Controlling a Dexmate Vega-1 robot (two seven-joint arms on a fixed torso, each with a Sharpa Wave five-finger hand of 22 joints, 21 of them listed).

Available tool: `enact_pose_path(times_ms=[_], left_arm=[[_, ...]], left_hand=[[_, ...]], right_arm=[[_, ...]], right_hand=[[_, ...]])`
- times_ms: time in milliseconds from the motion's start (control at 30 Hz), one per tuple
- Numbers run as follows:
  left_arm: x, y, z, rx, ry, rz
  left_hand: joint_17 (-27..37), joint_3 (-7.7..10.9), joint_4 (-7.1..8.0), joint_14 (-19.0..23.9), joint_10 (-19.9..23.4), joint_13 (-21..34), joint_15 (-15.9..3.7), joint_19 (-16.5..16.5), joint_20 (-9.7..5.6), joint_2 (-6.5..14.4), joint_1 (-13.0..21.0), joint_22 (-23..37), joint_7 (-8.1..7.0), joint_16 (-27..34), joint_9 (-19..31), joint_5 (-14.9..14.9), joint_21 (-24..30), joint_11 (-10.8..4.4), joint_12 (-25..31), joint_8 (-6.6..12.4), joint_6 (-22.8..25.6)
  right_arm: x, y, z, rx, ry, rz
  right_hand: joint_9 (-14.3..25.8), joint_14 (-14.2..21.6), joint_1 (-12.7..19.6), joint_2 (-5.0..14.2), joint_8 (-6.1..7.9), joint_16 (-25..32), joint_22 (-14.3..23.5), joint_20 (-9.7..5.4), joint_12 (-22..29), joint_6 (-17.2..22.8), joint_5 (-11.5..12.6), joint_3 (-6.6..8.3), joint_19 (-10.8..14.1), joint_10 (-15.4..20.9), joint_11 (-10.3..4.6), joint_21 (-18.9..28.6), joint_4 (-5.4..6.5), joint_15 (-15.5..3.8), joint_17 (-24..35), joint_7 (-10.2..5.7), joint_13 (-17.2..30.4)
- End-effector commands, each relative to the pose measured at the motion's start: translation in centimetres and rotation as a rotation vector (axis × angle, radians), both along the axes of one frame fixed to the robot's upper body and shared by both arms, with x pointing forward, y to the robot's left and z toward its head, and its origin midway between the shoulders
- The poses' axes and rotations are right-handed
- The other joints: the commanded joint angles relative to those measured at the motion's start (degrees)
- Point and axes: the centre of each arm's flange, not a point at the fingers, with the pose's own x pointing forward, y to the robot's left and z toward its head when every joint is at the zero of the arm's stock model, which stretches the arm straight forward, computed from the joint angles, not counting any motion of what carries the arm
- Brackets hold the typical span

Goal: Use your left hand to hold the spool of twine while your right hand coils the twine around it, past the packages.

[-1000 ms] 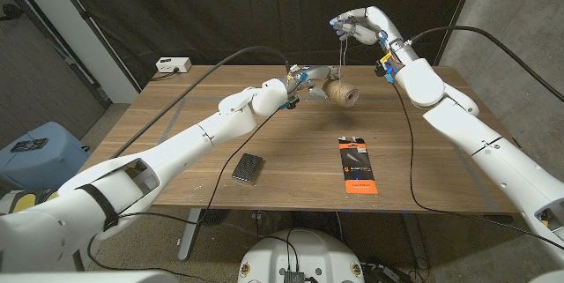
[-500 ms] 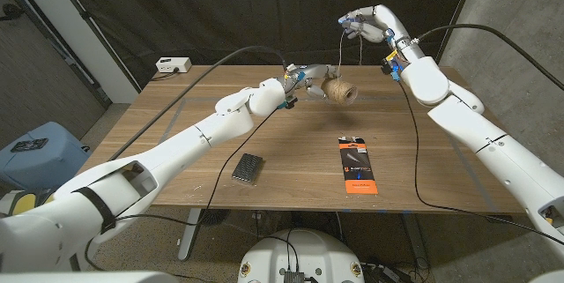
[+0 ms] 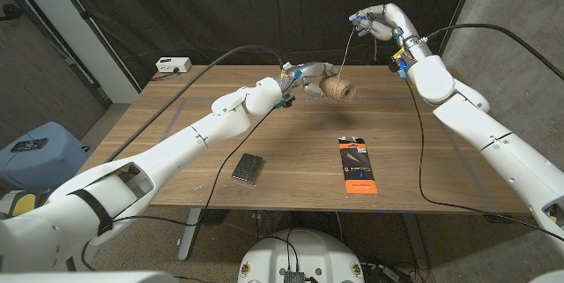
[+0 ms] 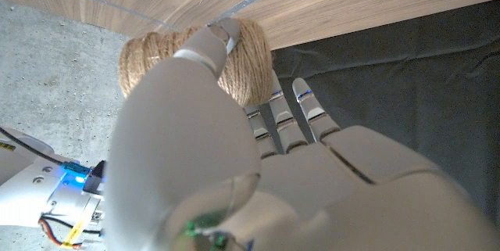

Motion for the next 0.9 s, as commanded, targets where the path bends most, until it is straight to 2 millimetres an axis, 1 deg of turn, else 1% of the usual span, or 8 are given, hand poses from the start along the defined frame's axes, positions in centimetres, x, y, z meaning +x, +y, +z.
enact_pose_path(times_ms=[33,400,633,900], left_arm=[[-0.3,0.1,0.4,-0.020,-0.002,-0.036],[-0.4,0.3,0.5,-0.029,-0.006,-0.049],[-0.5,0.7,0.7,-0.029,-0.007,-0.044],[-0.9,1.3,0.6,-0.033,-0.007,-0.053]], left_hand=[[0.1,0.36,0.25,0.0,3.2,2.5,-0.23,0.2,-0.40,2.9,-2.2,0.0,3.03,-0.2,0.6,0.4,0.2,2.85,0.4,0.68,4.2],[-0.1,0.41,0.26,0.3,3.4,2.6,-0.43,0.2,-0.46,2.8,-2.3,0.0,2.79,-0.3,0.4,0.5,0.3,2.58,0.5,0.78,4.7],[-0.1,0.44,0.25,0.4,3.5,2.6,-0.53,0.2,-0.46,2.8,-2.3,-0.1,2.92,-0.3,0.3,0.5,0.4,2.61,0.4,0.78,4.8],[-0.1,0.49,0.24,0.4,3.5,2.7,-0.52,0.2,-0.45,2.8,-2.3,-0.1,2.93,-0.4,0.3,0.5,0.5,2.53,0.3,0.80,4.9]], right_arm=[[1.2,-1.4,0.4,0.022,0.016,-0.047],[2.2,-1.7,0.4,0.028,0.040,-0.063],[2.8,-2.0,0.2,0.038,0.055,-0.072],[3.4,-3.1,0.2,0.056,0.067,-0.104]], right_hand=[[0.1,0.2,-0.2,0.37,-0.12,-0.3,0.2,-3.45,-0.2,0.3,-0.1,0.22,-0.4,0.2,-0.41,0.5,0.01,-5.37,0.3,-0.12,0.2],[0.1,0.2,-0.2,0.34,-0.24,-0.4,0.2,-3.49,-0.3,0.3,-0.1,0.20,-0.6,0.4,-0.38,0.6,0.01,-5.34,0.4,-0.09,0.2],[0.2,0.3,-0.2,0.36,-0.29,-0.4,0.2,-3.53,-0.4,0.4,-0.1,0.17,-0.6,0.4,-0.43,0.7,0.02,-5.35,0.5,-0.11,0.2],[0.2,0.3,-0.2,0.34,-0.40,-0.4,0.2,-3.50,-0.4,0.4,-0.2,0.13,-0.6,0.4,-0.46,0.8,0.06,-5.27,0.6,-0.09,0.3]])
